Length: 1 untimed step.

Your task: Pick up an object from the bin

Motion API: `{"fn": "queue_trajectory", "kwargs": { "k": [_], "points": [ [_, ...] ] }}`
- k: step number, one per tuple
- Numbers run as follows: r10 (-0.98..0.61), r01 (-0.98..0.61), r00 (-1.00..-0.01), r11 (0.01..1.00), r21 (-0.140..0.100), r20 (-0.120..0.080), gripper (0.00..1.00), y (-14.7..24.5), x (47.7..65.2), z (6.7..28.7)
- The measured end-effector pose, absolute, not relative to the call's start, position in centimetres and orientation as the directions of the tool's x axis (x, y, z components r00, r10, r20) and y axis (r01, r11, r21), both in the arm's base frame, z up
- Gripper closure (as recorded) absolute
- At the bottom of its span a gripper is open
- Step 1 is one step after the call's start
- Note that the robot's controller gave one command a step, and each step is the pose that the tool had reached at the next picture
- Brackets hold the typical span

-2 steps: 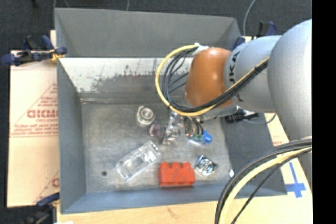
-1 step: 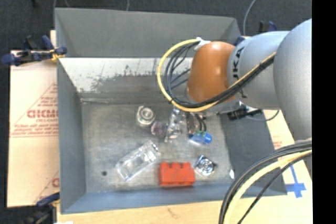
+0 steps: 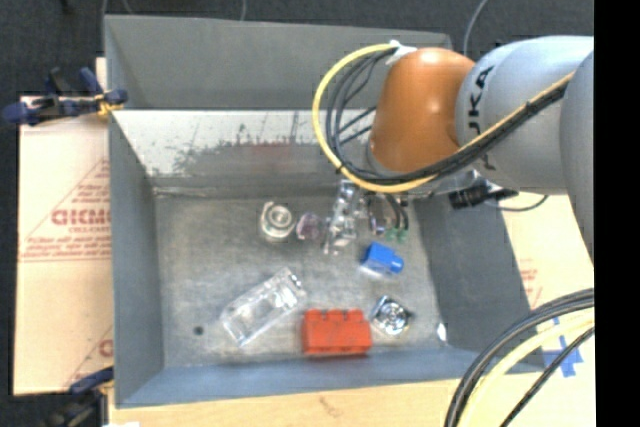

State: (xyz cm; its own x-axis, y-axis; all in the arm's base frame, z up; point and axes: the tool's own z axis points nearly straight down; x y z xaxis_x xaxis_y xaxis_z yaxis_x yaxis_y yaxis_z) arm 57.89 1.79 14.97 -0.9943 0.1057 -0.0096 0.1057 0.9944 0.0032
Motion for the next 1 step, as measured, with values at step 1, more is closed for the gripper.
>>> {"fn": "queue_trajectory", "kwargs": {
  "k": [1],
  "points": [
    [0.104,0.104,-0.995,0.995,0.002,-0.006,1.0,1.77,58.06,15.64]
  ]
}}
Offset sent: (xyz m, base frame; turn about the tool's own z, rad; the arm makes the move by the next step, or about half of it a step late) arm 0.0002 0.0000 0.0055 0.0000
